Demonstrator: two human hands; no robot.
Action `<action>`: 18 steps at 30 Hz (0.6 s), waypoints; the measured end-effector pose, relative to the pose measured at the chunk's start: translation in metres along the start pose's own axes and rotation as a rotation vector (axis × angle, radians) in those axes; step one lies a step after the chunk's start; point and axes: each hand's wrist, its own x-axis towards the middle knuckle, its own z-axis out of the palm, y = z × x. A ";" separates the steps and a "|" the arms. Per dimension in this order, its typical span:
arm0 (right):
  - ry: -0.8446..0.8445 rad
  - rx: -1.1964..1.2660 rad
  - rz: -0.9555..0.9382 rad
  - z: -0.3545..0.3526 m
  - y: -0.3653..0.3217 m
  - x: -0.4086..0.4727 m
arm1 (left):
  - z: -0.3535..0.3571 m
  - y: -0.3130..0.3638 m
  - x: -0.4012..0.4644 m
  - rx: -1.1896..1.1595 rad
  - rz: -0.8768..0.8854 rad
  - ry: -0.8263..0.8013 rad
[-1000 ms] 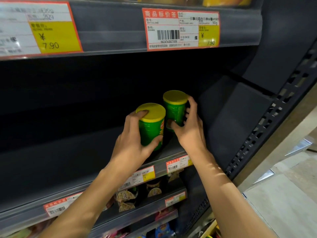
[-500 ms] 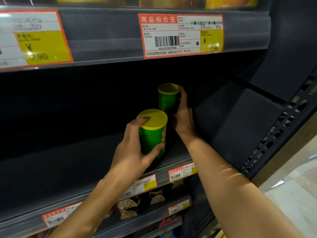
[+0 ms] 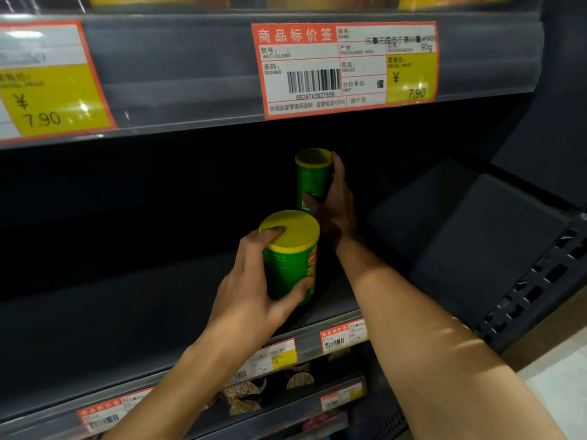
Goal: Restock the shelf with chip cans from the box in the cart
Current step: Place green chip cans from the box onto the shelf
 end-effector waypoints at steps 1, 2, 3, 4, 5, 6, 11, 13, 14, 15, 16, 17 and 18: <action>0.004 -0.013 0.004 0.001 0.000 0.001 | 0.000 0.000 0.000 0.001 -0.001 0.002; 0.010 -0.021 0.003 0.002 0.001 0.001 | 0.000 0.000 0.000 0.003 0.000 0.004; 0.015 -0.029 -0.003 0.002 0.001 0.001 | 0.001 0.000 0.000 0.005 0.000 0.007; 0.019 -0.036 -0.006 0.002 0.001 0.002 | 0.001 0.000 0.000 0.007 -0.001 0.007; 0.019 -0.045 -0.008 0.002 0.001 0.002 | 0.001 0.000 0.000 0.009 0.000 0.007; 0.020 -0.055 -0.004 0.002 0.001 0.003 | 0.001 0.000 0.000 0.012 0.000 0.006; -0.005 -0.131 0.011 0.001 -0.003 0.000 | 0.000 0.000 -0.001 0.024 0.019 0.004; -0.024 -0.147 0.029 -0.003 -0.007 -0.005 | 0.000 0.000 -0.001 0.028 0.020 0.010; -0.035 -0.152 0.051 -0.006 -0.010 -0.009 | 0.000 0.000 -0.001 0.027 0.022 0.013; -0.051 -0.153 0.077 -0.011 -0.013 -0.014 | 0.000 0.000 -0.001 0.026 0.026 0.017; -0.071 -0.155 0.102 -0.016 -0.018 -0.022 | 0.001 -0.001 -0.001 0.026 0.030 0.023; -0.074 -0.156 0.102 -0.021 -0.022 -0.030 | 0.001 -0.001 -0.001 0.025 0.032 0.028; -0.055 -0.167 0.073 -0.026 -0.026 -0.040 | 0.001 -0.001 -0.001 0.021 0.031 0.032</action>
